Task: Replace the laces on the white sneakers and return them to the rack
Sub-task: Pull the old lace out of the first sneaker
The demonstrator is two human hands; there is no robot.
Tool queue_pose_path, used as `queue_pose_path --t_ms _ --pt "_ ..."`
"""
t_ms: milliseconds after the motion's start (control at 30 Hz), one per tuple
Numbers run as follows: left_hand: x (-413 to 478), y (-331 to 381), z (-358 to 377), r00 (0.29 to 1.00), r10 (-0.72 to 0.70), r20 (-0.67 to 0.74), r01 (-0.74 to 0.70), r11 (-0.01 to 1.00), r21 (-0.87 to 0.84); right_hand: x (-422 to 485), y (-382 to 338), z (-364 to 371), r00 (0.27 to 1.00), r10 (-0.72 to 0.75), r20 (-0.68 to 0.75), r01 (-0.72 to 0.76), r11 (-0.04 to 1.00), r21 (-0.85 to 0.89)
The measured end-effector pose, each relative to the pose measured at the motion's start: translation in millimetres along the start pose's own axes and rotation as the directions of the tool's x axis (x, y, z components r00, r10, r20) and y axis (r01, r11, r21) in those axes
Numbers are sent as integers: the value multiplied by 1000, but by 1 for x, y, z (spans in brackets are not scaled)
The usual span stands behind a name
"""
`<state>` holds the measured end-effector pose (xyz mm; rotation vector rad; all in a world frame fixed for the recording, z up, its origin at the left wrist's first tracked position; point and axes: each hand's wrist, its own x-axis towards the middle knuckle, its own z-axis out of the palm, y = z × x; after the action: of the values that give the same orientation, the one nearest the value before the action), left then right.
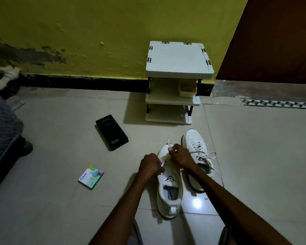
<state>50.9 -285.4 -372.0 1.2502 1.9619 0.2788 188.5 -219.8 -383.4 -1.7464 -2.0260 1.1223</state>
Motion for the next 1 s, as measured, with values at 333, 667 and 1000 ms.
queue_pose_path --t_ms 333,667,1000 --pt "0 -2 3 999 28 -46 -28 1000 -6 -5 -5 0 922 -301 244 387 683 -620" --pt "-2 -2 -1 999 30 -24 -28 996 83 -15 -24 -23 862 445 -243 -150 682 716" --pt "0 -10 -2 1000 17 -22 -17 1000 15 -15 -60 -55 967 252 -22 -53 285 957"
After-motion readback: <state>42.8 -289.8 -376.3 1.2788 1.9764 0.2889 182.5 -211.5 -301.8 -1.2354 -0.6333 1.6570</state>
